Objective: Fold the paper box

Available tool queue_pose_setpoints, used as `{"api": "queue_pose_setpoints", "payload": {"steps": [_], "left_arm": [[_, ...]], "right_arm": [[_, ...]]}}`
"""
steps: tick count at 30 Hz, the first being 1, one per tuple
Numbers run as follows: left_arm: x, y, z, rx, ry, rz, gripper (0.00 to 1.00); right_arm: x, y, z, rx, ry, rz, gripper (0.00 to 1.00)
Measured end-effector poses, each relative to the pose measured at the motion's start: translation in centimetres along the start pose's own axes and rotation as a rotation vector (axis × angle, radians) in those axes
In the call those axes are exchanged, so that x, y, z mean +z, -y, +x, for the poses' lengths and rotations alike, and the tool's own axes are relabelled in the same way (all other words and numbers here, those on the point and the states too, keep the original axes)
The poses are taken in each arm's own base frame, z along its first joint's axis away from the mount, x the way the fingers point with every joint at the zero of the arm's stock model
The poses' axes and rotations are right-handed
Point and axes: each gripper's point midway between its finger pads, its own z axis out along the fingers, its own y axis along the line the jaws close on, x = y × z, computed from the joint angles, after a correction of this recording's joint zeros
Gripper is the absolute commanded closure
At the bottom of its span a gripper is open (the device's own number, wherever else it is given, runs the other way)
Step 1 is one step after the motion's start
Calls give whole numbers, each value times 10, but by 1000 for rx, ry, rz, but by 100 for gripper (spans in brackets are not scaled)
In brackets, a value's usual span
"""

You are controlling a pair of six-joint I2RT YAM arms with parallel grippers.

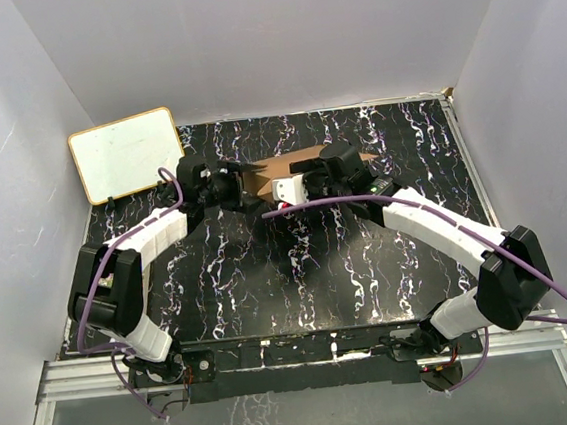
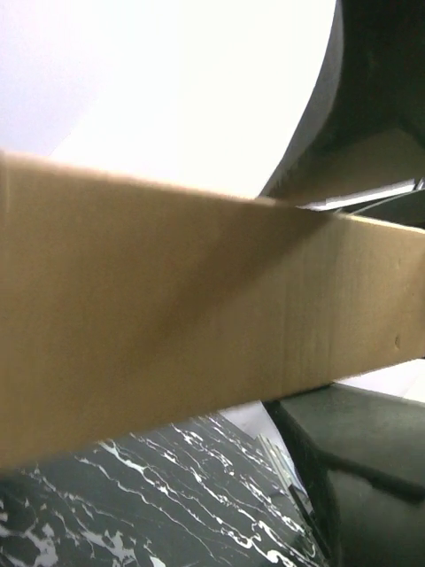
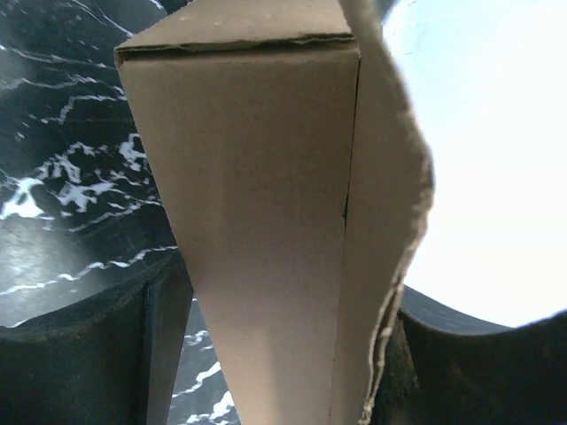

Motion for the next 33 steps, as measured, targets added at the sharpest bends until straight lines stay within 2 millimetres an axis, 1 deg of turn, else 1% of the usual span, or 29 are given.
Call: {"api": "queue_pose_setpoints", "payload": {"steps": [1,2,4,8,11,14,18,20,22,25,28,30,31,32,33], "left_arm": [[-1,2,-1,-2,-3,11,4],[-2,5,-2,-1,-4,25,3],[-4,12,-1,12,-7,49,3],[-14,21,-2,34,9,79,3],[-31,34,0,70,34,131,3],[-52,45,4,110,66,187,3],[-81,59,9,196,127,261,3],[-92,64,8,270,168,278,3],[-99,69,6,351,210,277,3],[-105,75,4,489,263,273,3],[-110,73,4,634,291,269,3],[-113,71,5,715,300,270,3],[-114,68,5,762,301,276,3],[-114,64,6,801,300,275,3],[-115,60,6,836,299,273,3]], "right_arm": [[0,-1,0,19,3,-1,55],[0,-2,-1,43,8,-5,55],[1,-6,1,87,9,-13,56],[-1,-1,2,167,27,-2,56],[-5,6,6,236,43,10,56],[-9,12,16,312,47,21,57],[-19,28,25,429,67,53,57],[-27,40,29,513,87,71,57],[-35,54,30,587,111,90,57],[-48,80,29,723,177,117,57],[-60,102,33,876,244,120,58],[-67,112,42,1014,298,105,58],[-67,114,43,1119,347,65,58],[-70,116,51,1150,350,71,59],[-70,115,58,1231,371,46,59]]}}
